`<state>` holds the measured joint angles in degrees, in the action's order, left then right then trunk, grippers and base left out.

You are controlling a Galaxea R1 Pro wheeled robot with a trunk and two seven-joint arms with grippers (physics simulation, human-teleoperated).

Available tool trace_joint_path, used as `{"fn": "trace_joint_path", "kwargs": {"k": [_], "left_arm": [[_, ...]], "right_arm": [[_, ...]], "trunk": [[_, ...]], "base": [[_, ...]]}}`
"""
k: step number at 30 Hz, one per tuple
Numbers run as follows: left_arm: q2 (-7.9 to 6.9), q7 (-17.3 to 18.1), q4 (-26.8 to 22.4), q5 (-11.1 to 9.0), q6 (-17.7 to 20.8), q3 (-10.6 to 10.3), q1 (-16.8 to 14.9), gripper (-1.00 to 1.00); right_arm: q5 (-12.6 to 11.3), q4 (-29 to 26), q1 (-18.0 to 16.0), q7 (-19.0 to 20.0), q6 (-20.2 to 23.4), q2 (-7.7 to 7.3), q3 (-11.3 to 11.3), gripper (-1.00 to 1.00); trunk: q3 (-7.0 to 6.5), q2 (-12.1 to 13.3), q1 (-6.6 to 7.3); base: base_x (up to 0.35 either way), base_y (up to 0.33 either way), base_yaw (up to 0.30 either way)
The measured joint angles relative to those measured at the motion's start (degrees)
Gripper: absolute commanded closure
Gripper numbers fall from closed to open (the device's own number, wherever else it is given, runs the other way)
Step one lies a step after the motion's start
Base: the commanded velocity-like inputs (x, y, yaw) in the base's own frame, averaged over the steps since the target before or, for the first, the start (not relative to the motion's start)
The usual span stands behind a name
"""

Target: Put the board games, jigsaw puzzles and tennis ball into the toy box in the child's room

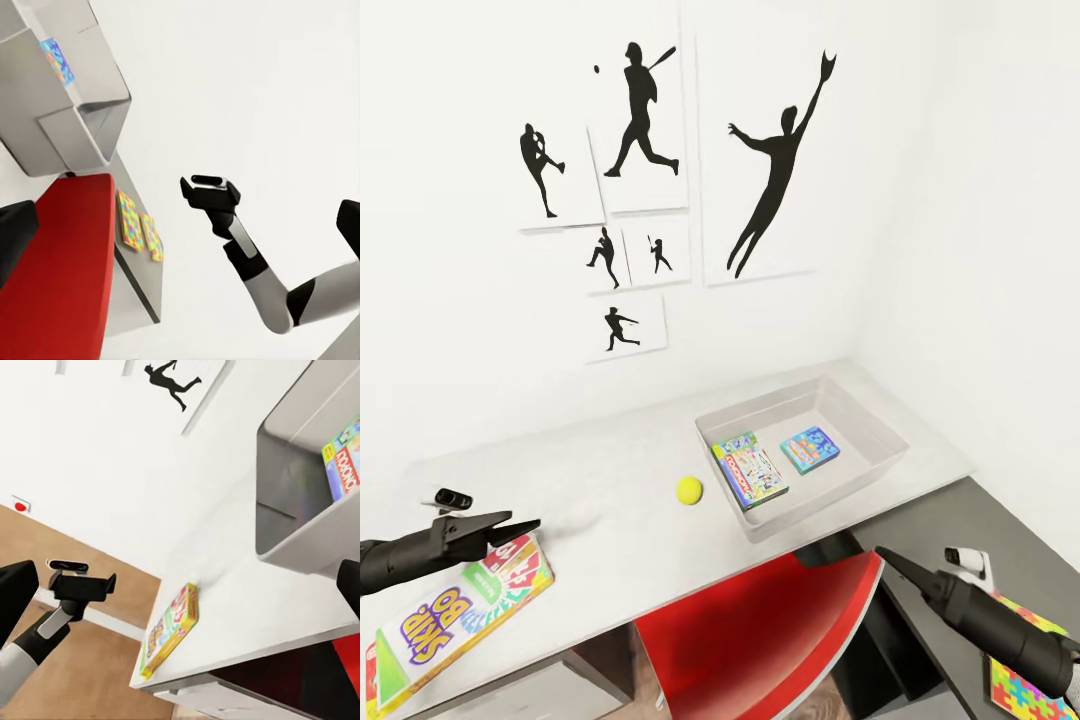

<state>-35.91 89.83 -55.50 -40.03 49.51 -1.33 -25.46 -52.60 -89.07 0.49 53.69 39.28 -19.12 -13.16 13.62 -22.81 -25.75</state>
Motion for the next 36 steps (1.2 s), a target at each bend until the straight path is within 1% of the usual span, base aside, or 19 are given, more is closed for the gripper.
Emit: {"fn": "trace_joint_path", "kwargs": {"k": [1,3,4,5,9,17,22,28,36], "left_arm": [[0.03,0.01,0.02,0.00,-0.07,0.10,0.04,-1.00],[-0.03,0.01,0.03,0.01,-0.13,0.24,0.07,-1.00],[-0.07,0.01,0.04,0.01,-0.14,0.33,0.08,-1.00],[-0.11,-0.01,0.06,0.13,-0.18,1.63,0.12,-1.00],[0.04,-0.01,0.06,0.30,-0.19,2.30,0.17,-1.00],[0.22,-0.01,0.06,0.50,-0.19,2.59,0.18,-1.00],[0.25,-0.01,0.06,0.51,-0.19,2.61,0.18,-1.00],[0.23,-0.01,0.06,0.50,-0.20,2.61,0.18,-1.00],[0.16,-0.01,0.06,0.51,-0.26,2.63,0.18,-1.00]], "right_arm": [[0.14,0.26,0.01,0.05,-0.10,0.98,-0.06,-1.00],[0.28,0.60,0.02,0.11,-0.19,2.11,-0.23,-1.00],[0.29,0.67,0.03,0.12,-0.22,2.38,-0.29,-1.00],[0.29,0.88,0.04,0.25,-0.45,3.06,-0.53,-1.00],[0.30,0.94,0.04,0.32,-0.51,3.29,-0.75,-1.00],[0.45,0.96,0.04,0.40,-0.59,3.42,-0.76,-1.00],[0.41,1.02,0.04,0.66,-1.61,3.38,-0.82,-1.00],[0.42,1.11,0.21,0.93,-3.76,3.33,-0.88,-1.00],[0.37,1.35,0.29,0.96,-4.15,3.32,-0.89,-1.00]], "trunk": [[0.00,0.00,0.00],[0.00,0.00,0.00],[0.00,0.00,0.00],[0.00,0.00,0.00],[0.00,0.00,0.00],[-0.12,-0.01,0.00],[-0.51,-0.01,-0.01],[-1.06,-0.01,-0.03],[-1.81,0.00,0.00]], "base": [[0.000,0.000,0.000],[0.000,0.000,0.000],[0.000,0.000,0.000],[0.000,0.000,0.000],[0.000,0.000,0.000],[0.000,0.000,0.000],[-0.051,0.000,0.000],[-0.220,0.000,0.000],[-0.088,0.000,0.000]]}}
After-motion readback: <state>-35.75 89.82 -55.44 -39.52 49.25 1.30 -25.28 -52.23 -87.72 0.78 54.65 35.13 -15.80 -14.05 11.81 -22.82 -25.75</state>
